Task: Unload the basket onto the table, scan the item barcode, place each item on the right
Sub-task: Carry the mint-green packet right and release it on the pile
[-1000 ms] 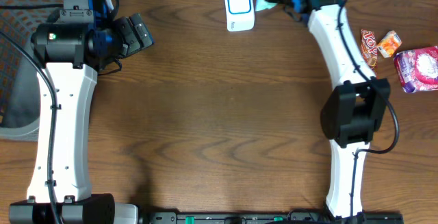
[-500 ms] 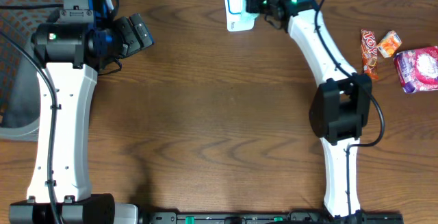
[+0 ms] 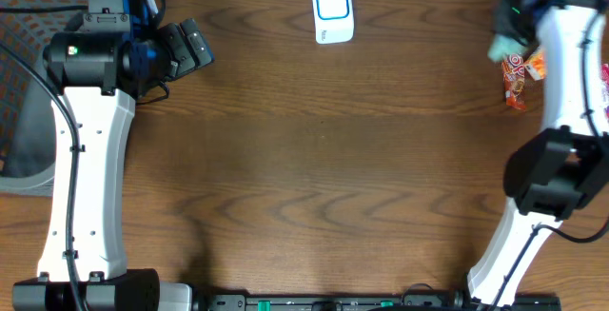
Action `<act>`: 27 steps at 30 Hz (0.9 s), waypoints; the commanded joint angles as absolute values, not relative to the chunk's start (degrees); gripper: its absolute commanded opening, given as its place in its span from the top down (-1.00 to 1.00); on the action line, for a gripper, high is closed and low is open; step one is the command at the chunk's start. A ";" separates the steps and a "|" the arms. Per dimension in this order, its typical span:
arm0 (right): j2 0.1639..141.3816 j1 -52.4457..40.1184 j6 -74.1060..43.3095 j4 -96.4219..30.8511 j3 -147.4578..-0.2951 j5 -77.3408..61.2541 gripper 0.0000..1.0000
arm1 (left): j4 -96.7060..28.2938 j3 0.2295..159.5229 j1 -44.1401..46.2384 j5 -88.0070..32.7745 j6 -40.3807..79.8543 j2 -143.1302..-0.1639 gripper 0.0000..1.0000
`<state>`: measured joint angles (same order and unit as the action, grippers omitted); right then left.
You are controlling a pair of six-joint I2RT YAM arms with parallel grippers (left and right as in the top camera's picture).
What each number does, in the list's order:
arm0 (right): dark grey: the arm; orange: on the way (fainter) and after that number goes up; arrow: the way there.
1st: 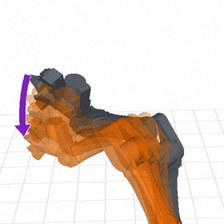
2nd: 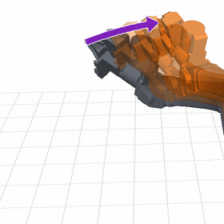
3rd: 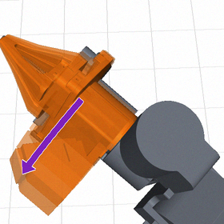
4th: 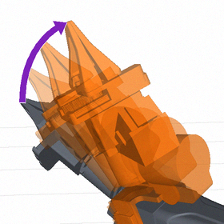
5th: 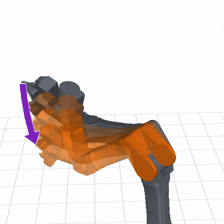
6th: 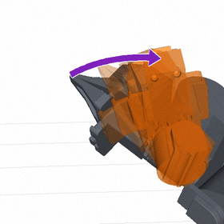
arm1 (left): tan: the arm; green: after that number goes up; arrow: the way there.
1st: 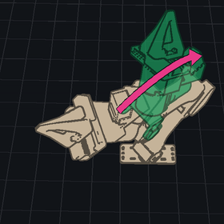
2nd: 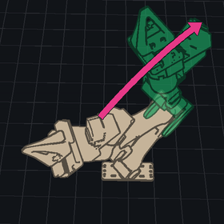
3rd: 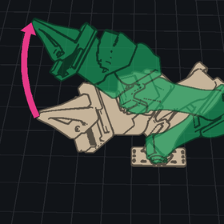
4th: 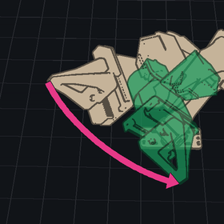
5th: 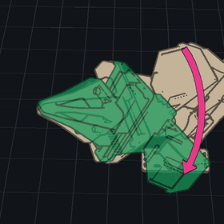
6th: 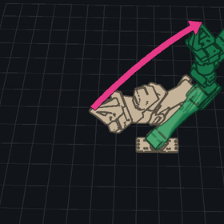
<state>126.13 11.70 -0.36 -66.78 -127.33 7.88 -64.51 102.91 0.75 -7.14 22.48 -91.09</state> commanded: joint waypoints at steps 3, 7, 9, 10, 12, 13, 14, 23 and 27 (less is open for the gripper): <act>127.63 16.56 1.23 -69.95 -125.82 11.49 0.63 | -64.69 102.94 0.49 -6.79 22.15 -91.35 -0.96; 127.63 19.40 -1.87 -71.22 -124.36 11.51 -0.18 | -64.69 102.94 0.49 -6.76 22.15 -91.35 -0.96; 127.55 20.12 -3.36 -72.14 -124.42 11.49 -0.53 | -64.69 102.94 0.49 -6.79 22.15 -91.35 -0.95; 127.31 20.32 -4.16 -72.66 -124.51 11.51 -0.64 | -64.69 102.94 0.49 -6.79 22.15 -91.35 -0.96; 126.39 20.40 -5.30 -73.69 -124.60 11.49 -0.68 | -64.69 102.94 0.49 -6.79 22.15 -91.35 -0.96; 125.62 20.38 -5.80 -74.06 -124.60 11.49 -0.69 | -64.69 102.94 0.49 -6.79 22.15 -91.35 -0.95; 124.62 20.36 -6.31 -74.37 -124.60 11.44 -0.72 | -64.69 102.94 0.49 -6.79 22.15 -91.35 -0.96; 106.41 19.94 -9.65 -81.67 -124.57 -0.69 -0.99 | -64.69 102.94 0.49 -6.76 22.15 -91.35 -0.96; 96.99 17.98 -10.74 -87.83 -124.20 -2.28 -0.99 | -64.69 102.94 0.49 -6.79 22.15 -91.35 -0.96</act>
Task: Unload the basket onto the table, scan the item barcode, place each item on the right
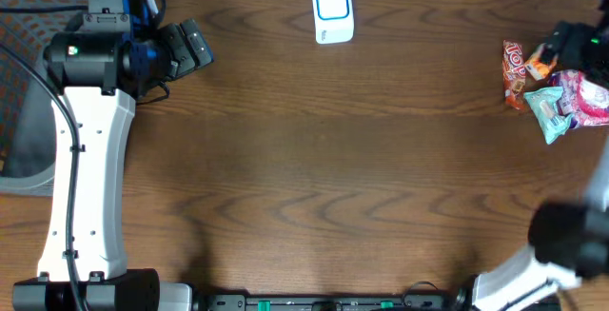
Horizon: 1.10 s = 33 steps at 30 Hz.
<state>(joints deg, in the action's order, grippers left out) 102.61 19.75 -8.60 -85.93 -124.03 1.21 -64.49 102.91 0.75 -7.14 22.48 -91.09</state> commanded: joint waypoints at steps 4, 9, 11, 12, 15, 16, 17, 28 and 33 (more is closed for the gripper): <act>87.35 14.48 -10.70 -91.57 -122.32 -2.26 -0.99 | -64.69 102.94 0.49 -6.76 22.15 -91.35 -0.96; 76.97 9.34 -15.92 -97.34 -119.74 -3.27 -0.99 | -64.69 102.94 0.49 -6.79 22.15 -91.35 -0.96; 73.28 7.79 -15.84 -97.30 -119.22 -6.02 -0.99 | -64.69 102.94 0.49 -6.76 22.15 -91.35 -0.96; 71.77 7.38 -15.86 -97.27 -119.22 -7.60 -0.99 | -64.69 102.94 0.49 -6.76 22.15 -91.35 -0.95; 67.46 7.18 -15.84 -97.27 -119.22 -9.85 -0.98 | -64.69 102.94 0.49 -6.79 22.15 -91.35 -0.96; 65.82 7.18 -15.84 -97.27 -119.22 -9.65 -0.99 | -64.71 102.94 0.49 -6.79 22.15 -91.35 -0.95; 64.49 7.18 -15.81 -97.27 -119.22 -9.52 -0.99 | -64.69 102.94 0.49 -6.79 22.15 -91.35 -0.96; 52.66 7.18 -15.64 -97.27 -119.22 -8.05 -0.99 | -64.69 102.94 0.49 -6.79 22.15 -91.35 -0.96; 49.34 7.18 -12.08 -97.27 -118.41 -7.64 -0.99 | -64.69 102.94 0.49 -6.79 22.15 -91.35 -0.96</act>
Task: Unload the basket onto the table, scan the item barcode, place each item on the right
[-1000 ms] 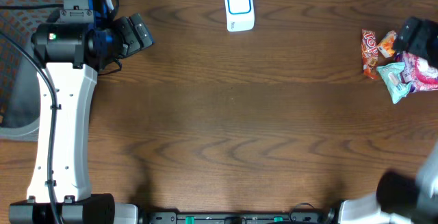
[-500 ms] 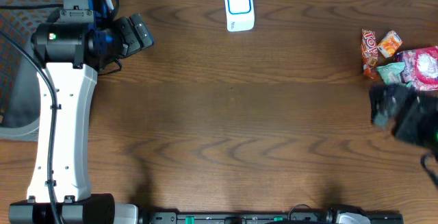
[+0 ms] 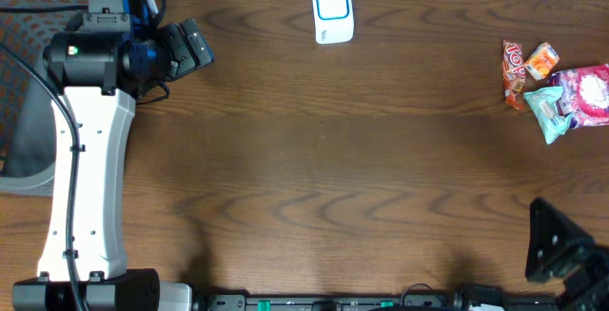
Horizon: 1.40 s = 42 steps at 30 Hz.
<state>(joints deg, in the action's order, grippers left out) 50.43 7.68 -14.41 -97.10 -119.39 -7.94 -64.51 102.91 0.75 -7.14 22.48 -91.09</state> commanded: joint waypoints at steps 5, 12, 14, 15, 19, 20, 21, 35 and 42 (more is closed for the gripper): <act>46.85 7.18 -8.58 -97.25 -109.78 -7.55 -0.98 | -64.69 102.94 0.49 -6.79 22.15 -91.35 -0.96; 37.34 7.11 -3.22 -82.02 -86.59 -8.36 -0.98 | -64.69 102.94 0.49 -6.79 22.15 -91.35 -0.96; 33.78 7.07 -0.89 -75.57 -79.57 -9.54 -0.98 | -64.69 102.94 0.49 -6.79 22.15 -91.35 -0.96; 32.08 7.05 0.03 -72.51 -76.14 -10.13 -0.99 | -64.69 102.94 0.49 -6.76 22.15 -91.35 -0.96; 25.32 6.92 2.74 -61.82 -63.33 -12.10 -0.99 | -64.69 102.94 0.49 -6.79 22.15 -91.35 -0.96; 23.83 6.68 3.40 -59.29 -60.45 -12.45 -0.99 | -64.69 102.94 0.49 -6.79 22.15 -91.35 -0.95; 22.41 6.26 3.88 -56.73 -57.65 -12.60 -0.98 | -64.69 102.94 0.49 -6.79 22.15 -91.35 -0.95; 8.91 1.34 4.82 -25.91 -26.15 -13.67 -0.98 | -64.69 102.94 0.49 -6.76 22.15 -91.35 -0.96; 4.93 -0.49 4.82 -15.94 -16.95 -13.65 -0.99 | -64.69 102.94 0.49 -6.76 22.15 -91.35 -0.96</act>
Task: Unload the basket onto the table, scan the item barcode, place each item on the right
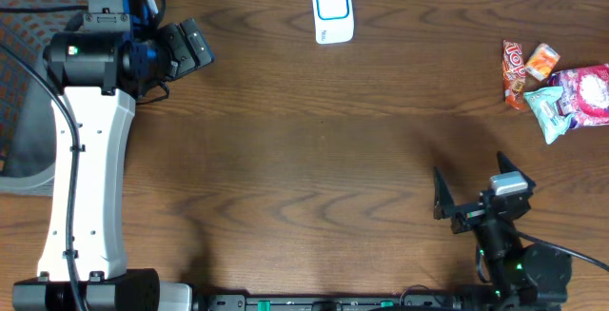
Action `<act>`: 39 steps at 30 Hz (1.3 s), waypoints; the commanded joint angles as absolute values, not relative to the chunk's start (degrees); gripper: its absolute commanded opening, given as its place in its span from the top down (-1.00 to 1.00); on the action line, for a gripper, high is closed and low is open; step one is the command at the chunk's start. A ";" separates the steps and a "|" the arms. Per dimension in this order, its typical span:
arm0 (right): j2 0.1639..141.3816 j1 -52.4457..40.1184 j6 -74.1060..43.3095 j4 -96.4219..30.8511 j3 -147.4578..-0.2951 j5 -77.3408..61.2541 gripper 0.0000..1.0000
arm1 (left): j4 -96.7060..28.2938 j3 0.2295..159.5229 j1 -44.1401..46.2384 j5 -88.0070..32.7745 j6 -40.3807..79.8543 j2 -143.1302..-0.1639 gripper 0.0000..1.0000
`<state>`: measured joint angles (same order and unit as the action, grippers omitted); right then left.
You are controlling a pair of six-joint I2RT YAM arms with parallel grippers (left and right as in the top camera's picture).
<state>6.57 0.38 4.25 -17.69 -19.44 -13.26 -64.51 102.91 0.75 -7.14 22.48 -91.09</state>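
The white scanner [333,11] with a blue-rimmed window lies at the table's far edge, in the middle. Several snack packets lie at the right edge: a red-orange one [514,73], a small orange one [542,61], a teal one [550,111] and a pink one [587,92]. My right gripper [473,185] stands open near the front right, nothing between its fingers, well short of the packets. My left gripper [188,47] rests at the far left, away from everything; its jaws cannot be made out.
A grey mesh basket [19,73] sits off the table's left side behind the left arm [86,159]. The brown wooden table [304,159] stretches between scanner, packets and arms.
The right arm was a dark shape in the bottom right corner. Its open gripper now shows further left, near the front edge. Packets, scanner and left arm have not moved.
First the right arm reached over the back right with a teal thing at its tip, beside the red-orange packet. Then the gripper was at the right edge, with teal and pink packets lying there. The arm then sat in the front corner, and now its gripper is open.
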 commanded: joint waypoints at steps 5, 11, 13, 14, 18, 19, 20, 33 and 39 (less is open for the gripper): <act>1.48 -0.54 4.80 -10.94 -11.11 -13.67 -0.99 | -64.69 102.94 0.49 -6.79 22.15 -91.35 -0.96; 0.27 -0.75 4.78 -3.84 -6.24 -13.63 -0.99 | -64.69 102.94 0.49 -6.76 22.15 -91.35 -0.96; 0.27 -1.21 4.80 -2.22 -4.99 -13.45 -0.98 | -64.69 102.94 0.49 -6.79 22.15 -91.35 -0.95; 0.27 -1.48 4.78 -1.41 -4.23 -13.10 -0.99 | -64.69 102.94 0.49 -6.79 22.15 -91.35 -0.96; 0.27 -2.35 4.78 2.59 -1.15 -11.81 -0.99 | -64.69 102.94 0.49 -6.76 22.15 -91.35 -0.96; 0.27 -2.37 4.71 3.84 -0.30 -11.68 -0.98 | -64.69 102.94 0.49 -6.79 22.15 -91.35 -0.96; 0.27 -2.35 4.51 3.40 -0.25 -11.14 -0.99 | -64.69 102.94 0.49 -6.79 22.15 -91.35 -0.96; 0.27 -2.37 -5.56 -4.12 -0.30 -2.92 -0.98 | -64.69 102.94 0.49 -6.76 22.15 -91.35 -0.96; 0.27 -3.81 -5.50 -4.27 -0.30 -2.44 -0.99 | -64.69 102.94 0.49 -6.76 22.15 -91.35 -0.96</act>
<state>0.69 -2.94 -4.05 -3.88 -0.40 -3.79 -64.51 102.91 0.75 -7.14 22.48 -91.09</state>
